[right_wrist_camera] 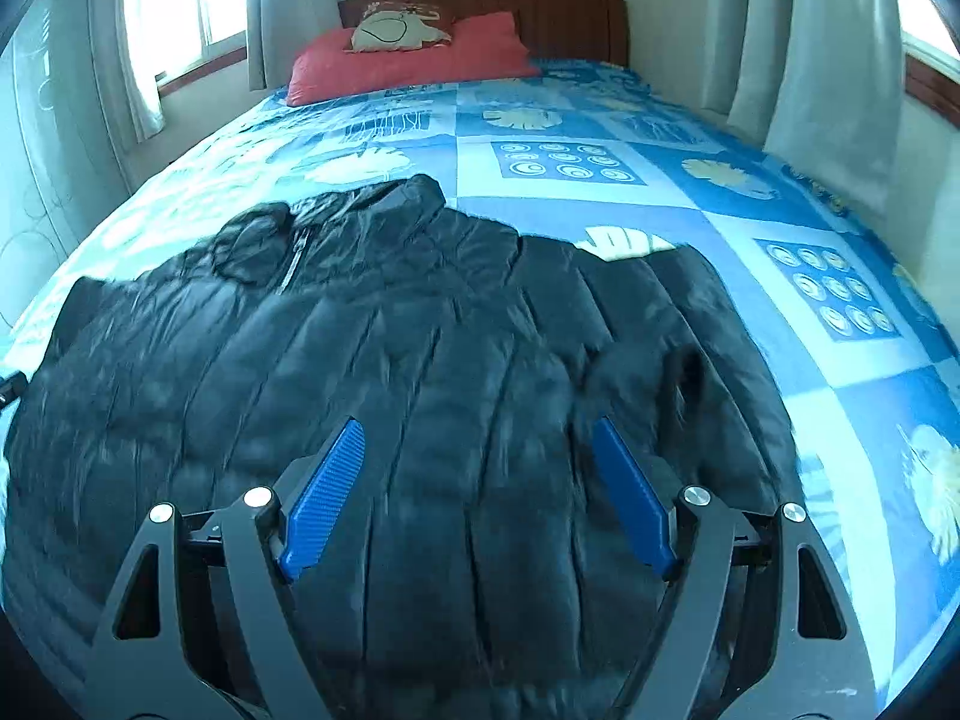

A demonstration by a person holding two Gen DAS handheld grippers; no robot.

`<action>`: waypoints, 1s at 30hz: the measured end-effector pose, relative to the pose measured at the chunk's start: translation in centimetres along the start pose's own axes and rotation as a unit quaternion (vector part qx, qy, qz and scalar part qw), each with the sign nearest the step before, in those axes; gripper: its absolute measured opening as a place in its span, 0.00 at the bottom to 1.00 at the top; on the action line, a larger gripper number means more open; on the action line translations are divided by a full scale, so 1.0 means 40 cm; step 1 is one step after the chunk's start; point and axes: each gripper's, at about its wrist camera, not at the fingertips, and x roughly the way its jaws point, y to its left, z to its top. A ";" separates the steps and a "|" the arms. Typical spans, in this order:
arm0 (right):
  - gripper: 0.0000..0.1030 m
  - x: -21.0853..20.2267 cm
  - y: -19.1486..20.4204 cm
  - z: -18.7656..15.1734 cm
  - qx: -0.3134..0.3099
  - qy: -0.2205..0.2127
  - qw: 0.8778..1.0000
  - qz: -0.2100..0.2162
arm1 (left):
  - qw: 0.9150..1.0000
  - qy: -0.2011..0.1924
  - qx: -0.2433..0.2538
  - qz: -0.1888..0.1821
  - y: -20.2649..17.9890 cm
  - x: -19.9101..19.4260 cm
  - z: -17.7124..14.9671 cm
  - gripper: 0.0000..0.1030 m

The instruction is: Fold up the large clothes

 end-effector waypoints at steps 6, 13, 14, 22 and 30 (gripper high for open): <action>0.77 0.060 0.007 -0.054 -0.003 0.025 1.000 -0.012 | 0.995 0.042 0.083 0.031 -0.131 0.099 -0.066 0.65; 0.79 0.016 -0.007 -0.053 0.006 0.017 1.000 0.003 | 0.996 0.054 0.068 0.025 -0.114 0.085 -0.060 0.66; 0.79 -0.015 -0.013 -0.059 0.008 0.011 1.000 0.005 | 0.996 0.050 0.066 0.023 -0.104 0.060 -0.060 0.66; 0.79 -0.261 -0.097 -0.214 0.001 0.011 1.000 -0.003 | 0.998 0.031 0.047 0.016 0.030 -0.180 -0.208 0.66; 0.79 -0.466 -0.211 -0.446 0.020 0.041 0.998 -0.035 | 0.998 0.066 0.005 0.016 0.183 -0.385 -0.432 0.66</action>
